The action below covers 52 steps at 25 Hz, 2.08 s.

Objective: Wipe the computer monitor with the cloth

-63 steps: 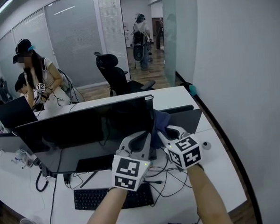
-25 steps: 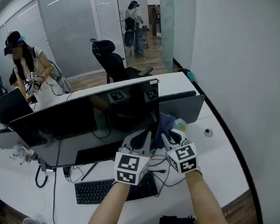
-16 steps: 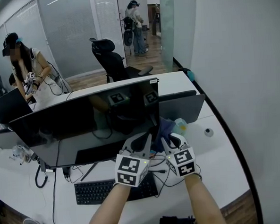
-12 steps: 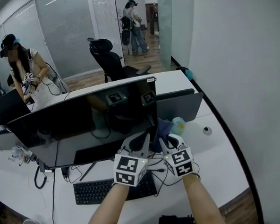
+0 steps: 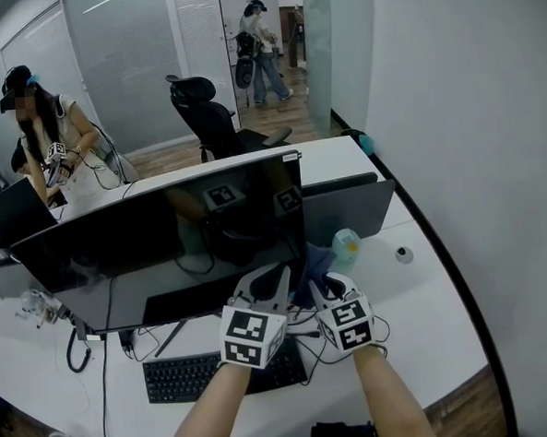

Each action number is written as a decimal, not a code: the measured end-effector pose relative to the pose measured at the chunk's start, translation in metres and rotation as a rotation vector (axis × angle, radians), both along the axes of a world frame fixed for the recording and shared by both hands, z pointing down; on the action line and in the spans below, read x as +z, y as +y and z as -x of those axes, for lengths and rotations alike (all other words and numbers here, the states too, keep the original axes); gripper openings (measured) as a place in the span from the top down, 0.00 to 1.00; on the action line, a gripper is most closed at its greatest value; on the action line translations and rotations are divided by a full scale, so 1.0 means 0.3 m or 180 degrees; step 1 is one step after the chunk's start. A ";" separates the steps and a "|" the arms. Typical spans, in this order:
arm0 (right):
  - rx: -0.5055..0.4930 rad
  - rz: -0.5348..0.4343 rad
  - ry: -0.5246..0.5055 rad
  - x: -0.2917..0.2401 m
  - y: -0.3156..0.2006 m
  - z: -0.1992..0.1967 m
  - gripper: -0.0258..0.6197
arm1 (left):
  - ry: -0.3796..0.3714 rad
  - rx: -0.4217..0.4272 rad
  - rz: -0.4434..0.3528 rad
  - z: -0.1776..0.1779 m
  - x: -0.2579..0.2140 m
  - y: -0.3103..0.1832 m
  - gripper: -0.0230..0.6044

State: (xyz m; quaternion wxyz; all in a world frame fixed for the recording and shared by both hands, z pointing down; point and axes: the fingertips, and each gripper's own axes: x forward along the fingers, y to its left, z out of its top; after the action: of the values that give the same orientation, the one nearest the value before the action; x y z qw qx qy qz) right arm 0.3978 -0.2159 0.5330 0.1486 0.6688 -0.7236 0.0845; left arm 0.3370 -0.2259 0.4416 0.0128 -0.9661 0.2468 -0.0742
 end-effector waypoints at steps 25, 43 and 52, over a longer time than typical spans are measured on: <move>0.0461 0.0336 -0.1375 0.225 0.043 0.009 0.87 | -0.0103 -0.0063 0.0156 0.042 0.104 -0.009 0.95; 0.1701 -0.0680 -0.3958 0.286 0.038 0.069 0.87 | -0.0065 -0.0207 0.0258 0.263 0.126 -0.029 0.95; 0.1867 -0.0868 -0.3941 0.279 0.024 0.103 0.87 | -0.0012 -0.0192 0.0341 0.321 0.134 -0.042 0.95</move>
State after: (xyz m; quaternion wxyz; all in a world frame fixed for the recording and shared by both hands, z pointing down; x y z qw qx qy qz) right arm 0.3670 -0.2088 0.6167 -0.4054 0.6780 -0.4689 0.3951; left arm 0.2408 -0.2387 0.4818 -0.0407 -0.9574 0.2715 -0.0895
